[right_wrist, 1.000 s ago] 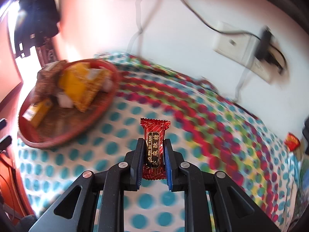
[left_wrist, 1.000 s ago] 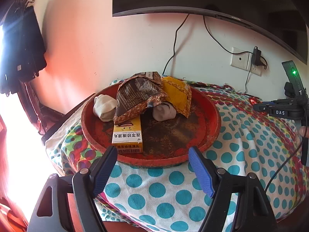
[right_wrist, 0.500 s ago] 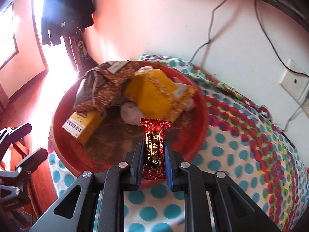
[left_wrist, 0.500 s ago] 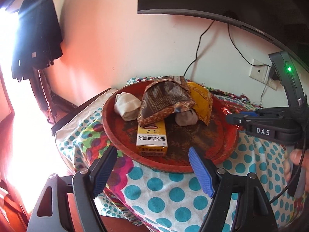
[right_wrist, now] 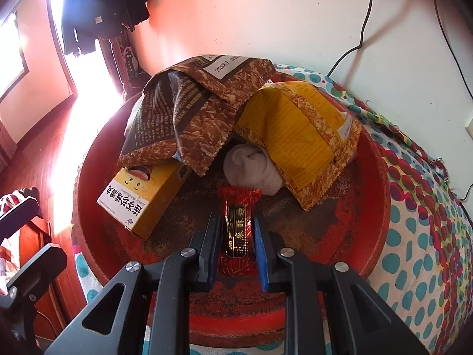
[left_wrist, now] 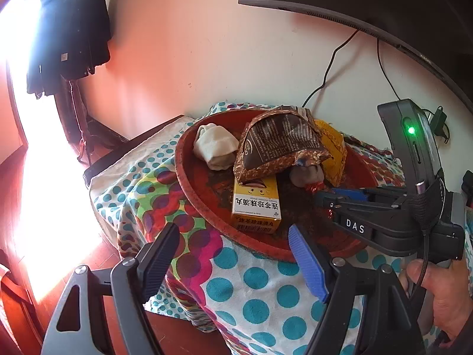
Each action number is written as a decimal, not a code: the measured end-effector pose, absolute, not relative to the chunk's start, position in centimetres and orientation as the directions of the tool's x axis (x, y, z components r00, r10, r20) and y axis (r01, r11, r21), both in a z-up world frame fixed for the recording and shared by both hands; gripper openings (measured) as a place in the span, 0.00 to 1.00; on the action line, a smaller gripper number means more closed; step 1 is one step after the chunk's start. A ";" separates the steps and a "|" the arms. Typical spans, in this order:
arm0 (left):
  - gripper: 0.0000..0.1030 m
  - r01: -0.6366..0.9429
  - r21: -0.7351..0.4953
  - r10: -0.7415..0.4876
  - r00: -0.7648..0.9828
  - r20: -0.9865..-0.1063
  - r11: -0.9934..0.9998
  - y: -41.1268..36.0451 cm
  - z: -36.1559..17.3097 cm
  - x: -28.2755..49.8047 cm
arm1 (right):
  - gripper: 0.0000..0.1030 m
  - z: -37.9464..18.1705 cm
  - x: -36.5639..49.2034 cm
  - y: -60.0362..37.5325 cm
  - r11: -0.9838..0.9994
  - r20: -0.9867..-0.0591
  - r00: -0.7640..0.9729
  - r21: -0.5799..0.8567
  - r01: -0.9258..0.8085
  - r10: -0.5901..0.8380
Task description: Organize objects
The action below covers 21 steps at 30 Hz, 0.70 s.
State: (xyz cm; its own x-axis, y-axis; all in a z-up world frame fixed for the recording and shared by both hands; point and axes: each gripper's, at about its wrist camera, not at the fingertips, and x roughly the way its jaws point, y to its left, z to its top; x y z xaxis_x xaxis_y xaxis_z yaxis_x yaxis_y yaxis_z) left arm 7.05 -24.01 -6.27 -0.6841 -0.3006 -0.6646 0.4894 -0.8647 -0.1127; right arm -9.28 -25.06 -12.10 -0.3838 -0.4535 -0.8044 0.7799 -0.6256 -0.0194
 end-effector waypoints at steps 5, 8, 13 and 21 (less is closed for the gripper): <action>0.76 0.484 -0.092 -0.305 -0.677 -0.670 -0.870 -23.6 -6.3 7.0 | 0.62 -11.1 -8.7 -24.4 -0.633 -0.775 -0.424 -0.041 0.773 -0.468; 0.76 0.482 -0.072 -0.316 -0.673 -0.669 -0.873 -23.2 -6.0 7.0 | 0.72 -9.8 -7.6 -23.4 -0.646 -0.758 -0.459 -0.066 0.761 -0.463; 0.76 0.473 -0.013 -0.339 -0.650 -0.680 -0.881 -22.0 -5.4 6.8 | 0.98 -7.3 -4.9 -20.2 -0.702 -0.720 -0.581 -0.185 0.688 -0.380; 0.76 0.427 0.014 -0.316 -0.646 -0.694 -0.904 -20.8 -2.4 5.9 | 0.99 -6.8 -2.2 -14.9 -0.736 -0.750 -0.593 -0.218 0.640 -0.293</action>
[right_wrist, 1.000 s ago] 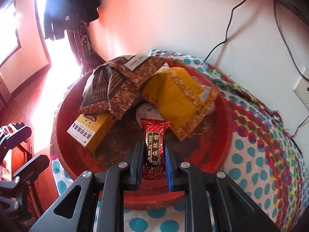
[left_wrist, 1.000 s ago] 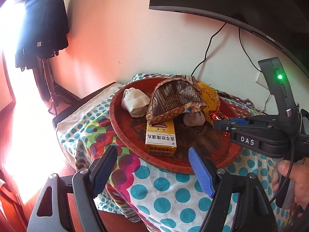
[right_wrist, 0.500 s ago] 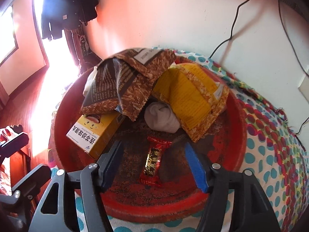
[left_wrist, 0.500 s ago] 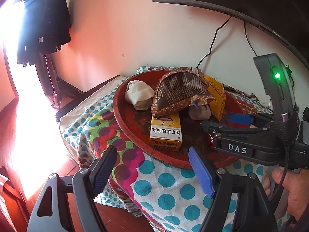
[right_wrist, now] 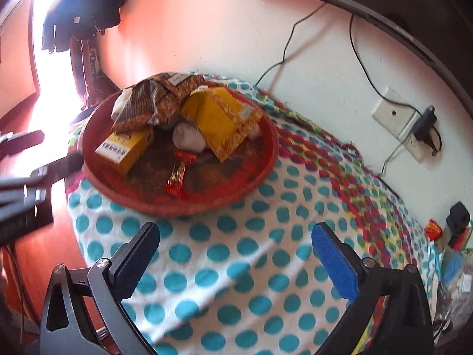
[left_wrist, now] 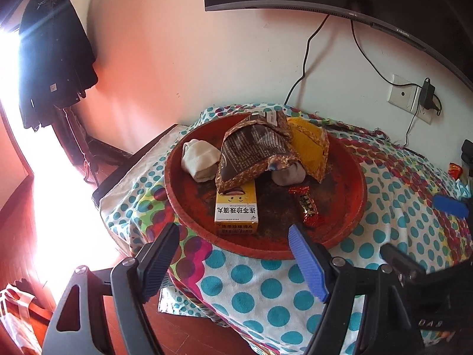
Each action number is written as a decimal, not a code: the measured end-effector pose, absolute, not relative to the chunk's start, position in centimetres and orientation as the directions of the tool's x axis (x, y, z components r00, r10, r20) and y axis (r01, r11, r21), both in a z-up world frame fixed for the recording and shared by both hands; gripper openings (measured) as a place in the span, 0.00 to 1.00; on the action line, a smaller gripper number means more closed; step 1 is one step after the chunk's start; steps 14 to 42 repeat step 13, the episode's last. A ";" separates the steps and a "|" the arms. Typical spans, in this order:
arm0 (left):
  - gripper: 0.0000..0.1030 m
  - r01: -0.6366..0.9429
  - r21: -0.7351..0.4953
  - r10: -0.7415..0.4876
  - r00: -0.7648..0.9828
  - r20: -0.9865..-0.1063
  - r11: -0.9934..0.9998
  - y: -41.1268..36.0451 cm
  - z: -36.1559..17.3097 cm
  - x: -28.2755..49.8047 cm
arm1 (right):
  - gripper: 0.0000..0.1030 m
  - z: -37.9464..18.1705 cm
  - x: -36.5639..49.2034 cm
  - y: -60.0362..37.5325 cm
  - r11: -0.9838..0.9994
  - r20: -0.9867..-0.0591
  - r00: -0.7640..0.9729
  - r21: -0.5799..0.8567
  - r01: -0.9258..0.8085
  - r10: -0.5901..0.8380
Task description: Organize objects
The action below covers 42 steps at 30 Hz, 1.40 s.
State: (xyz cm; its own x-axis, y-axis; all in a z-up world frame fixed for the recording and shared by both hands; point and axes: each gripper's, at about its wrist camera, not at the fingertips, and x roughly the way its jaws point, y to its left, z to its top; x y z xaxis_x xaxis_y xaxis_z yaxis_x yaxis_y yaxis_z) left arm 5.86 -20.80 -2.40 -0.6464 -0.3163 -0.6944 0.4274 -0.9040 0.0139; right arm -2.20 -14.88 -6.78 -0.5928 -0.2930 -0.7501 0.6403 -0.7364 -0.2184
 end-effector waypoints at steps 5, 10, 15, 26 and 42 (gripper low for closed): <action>0.76 0.381 -0.095 -0.207 -0.676 -0.707 -0.920 -20.9 -1.3 4.8 | 0.99 -7.5 -1.5 -13.4 -0.746 -0.777 -0.545 -0.153 0.648 -0.314; 0.76 0.352 -0.073 -0.201 -0.677 -0.708 -0.933 -19.7 -0.7 4.1 | 0.99 -7.9 -1.1 -13.4 -0.746 -0.786 -0.532 -0.142 0.650 -0.314; 0.76 0.357 -0.090 -0.189 -0.672 -0.716 -0.930 -19.6 -0.7 4.0 | 0.99 -7.7 -1.0 -13.5 -0.748 -0.783 -0.534 -0.139 0.650 -0.318; 0.76 0.357 -0.090 -0.189 -0.672 -0.716 -0.930 -19.6 -0.7 4.0 | 0.99 -7.7 -1.0 -13.5 -0.748 -0.783 -0.534 -0.139 0.650 -0.318; 0.76 0.357 -0.090 -0.189 -0.672 -0.716 -0.930 -19.6 -0.7 4.0 | 0.99 -7.7 -1.0 -13.5 -0.748 -0.783 -0.534 -0.139 0.650 -0.318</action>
